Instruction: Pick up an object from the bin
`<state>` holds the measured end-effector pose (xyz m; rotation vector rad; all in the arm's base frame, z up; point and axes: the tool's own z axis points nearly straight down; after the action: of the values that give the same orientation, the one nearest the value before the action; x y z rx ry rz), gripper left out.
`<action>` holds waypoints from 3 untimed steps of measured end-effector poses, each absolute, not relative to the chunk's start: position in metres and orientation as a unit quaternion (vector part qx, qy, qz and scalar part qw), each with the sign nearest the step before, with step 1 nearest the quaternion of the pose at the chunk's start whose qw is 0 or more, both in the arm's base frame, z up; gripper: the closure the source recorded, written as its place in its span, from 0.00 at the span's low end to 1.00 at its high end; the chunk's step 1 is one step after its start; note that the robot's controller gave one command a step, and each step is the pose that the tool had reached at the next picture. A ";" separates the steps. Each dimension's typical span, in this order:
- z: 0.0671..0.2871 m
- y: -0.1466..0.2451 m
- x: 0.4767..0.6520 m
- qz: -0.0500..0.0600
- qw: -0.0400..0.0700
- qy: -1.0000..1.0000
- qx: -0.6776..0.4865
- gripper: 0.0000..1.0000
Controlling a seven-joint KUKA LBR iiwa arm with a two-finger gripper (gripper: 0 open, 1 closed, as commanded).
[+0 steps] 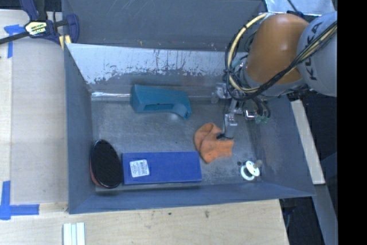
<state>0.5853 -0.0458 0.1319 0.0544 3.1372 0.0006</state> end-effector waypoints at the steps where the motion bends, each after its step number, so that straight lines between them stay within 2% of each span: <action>1: 0.096 -0.050 0.559 0.000 0.001 1.000 0.003 1.00; 3: 0.096 -0.049 0.559 0.000 0.001 1.000 0.002 1.00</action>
Offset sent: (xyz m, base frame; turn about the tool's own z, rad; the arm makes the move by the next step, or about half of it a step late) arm 0.0000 0.0000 0.0000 0.0000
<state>0.5590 -0.0495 0.0964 0.0065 3.1387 -0.0009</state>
